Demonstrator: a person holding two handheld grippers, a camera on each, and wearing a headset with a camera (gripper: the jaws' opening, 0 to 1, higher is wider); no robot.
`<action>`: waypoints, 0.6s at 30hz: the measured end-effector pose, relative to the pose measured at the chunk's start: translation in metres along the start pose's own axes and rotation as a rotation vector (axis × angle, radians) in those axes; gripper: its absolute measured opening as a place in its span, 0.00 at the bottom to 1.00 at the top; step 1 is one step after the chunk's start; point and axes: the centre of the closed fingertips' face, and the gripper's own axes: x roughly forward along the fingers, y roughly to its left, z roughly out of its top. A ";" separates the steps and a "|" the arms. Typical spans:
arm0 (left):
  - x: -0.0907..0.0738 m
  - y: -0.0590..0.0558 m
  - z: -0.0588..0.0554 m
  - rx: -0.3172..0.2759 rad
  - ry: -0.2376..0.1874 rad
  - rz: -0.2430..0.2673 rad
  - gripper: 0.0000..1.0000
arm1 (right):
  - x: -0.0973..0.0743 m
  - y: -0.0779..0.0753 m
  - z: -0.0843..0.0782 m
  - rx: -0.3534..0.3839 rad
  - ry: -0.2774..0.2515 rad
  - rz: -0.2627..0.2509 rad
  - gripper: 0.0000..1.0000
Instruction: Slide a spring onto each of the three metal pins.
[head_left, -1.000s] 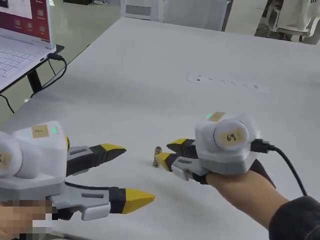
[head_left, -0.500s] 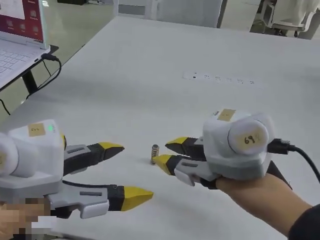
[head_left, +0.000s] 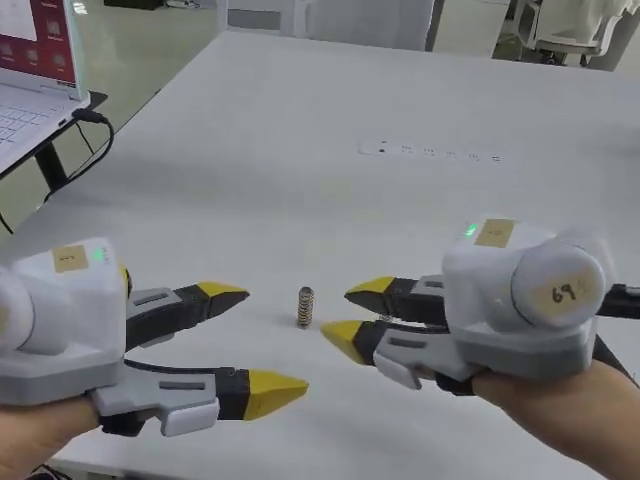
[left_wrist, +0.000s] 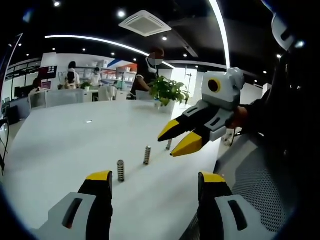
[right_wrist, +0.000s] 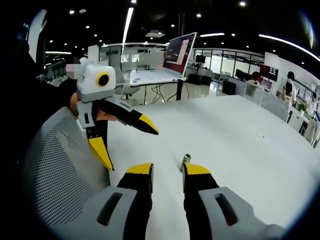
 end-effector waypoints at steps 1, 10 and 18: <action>0.001 -0.001 -0.001 0.001 0.004 -0.003 0.65 | -0.003 0.000 0.000 0.001 0.000 -0.004 0.22; 0.004 -0.003 -0.003 0.008 0.019 -0.018 0.65 | -0.026 -0.006 -0.007 0.020 -0.018 -0.024 0.23; 0.006 -0.005 -0.002 0.012 0.023 -0.023 0.66 | -0.046 -0.017 -0.019 0.040 -0.014 -0.061 0.24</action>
